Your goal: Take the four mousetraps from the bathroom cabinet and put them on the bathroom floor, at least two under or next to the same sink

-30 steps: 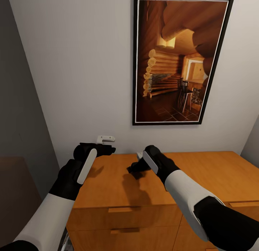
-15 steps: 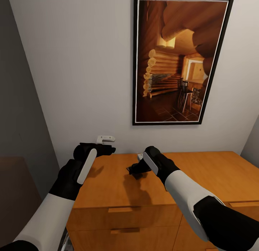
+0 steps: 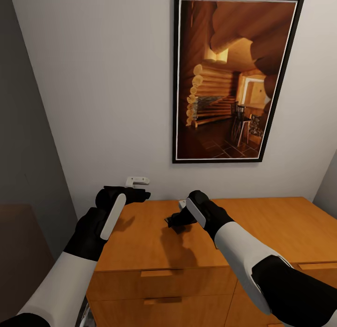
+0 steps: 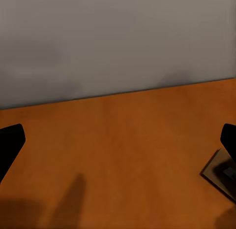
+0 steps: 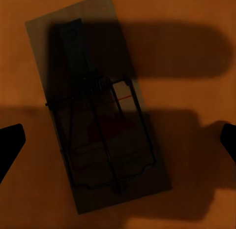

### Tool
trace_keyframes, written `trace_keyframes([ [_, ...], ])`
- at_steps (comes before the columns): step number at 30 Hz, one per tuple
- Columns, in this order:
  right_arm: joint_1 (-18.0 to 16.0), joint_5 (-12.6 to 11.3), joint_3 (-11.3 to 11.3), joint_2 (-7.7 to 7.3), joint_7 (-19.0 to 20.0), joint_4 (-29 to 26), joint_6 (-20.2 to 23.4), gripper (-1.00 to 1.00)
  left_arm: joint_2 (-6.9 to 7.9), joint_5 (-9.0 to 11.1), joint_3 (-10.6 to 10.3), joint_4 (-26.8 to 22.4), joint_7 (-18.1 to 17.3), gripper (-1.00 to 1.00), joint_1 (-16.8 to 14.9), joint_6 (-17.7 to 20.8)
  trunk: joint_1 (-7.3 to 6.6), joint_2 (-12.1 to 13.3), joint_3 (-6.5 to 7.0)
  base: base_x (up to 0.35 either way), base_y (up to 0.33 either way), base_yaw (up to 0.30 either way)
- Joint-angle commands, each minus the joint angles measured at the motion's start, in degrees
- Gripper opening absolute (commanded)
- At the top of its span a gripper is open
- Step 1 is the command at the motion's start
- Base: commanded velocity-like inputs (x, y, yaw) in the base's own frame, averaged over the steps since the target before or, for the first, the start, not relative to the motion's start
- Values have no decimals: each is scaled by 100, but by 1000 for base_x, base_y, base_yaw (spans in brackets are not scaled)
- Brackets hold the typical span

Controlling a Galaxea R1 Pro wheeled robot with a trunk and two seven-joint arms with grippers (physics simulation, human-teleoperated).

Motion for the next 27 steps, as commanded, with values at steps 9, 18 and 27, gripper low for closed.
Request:
trace_keyframes([
  [9, -2, -71, 19, 0, -37, 515, 16, 100, 1, 60, -3, -5, 58, 100, -5, 18, 1, -3, -8, 0, 0, 0],
  [18, -2, -69, 18, 0, -36, 515, 16, -100, 1, 63, -3, -5, 50, 100, -5, 18, 1, -3, -8, 0, 0, 0],
  [27, -2, -46, 15, 0, -35, 515, 16, -100, -1, 67, -3, -5, 41, 100, -5, 18, 1, -3, -8, 0, 0, 0],
])
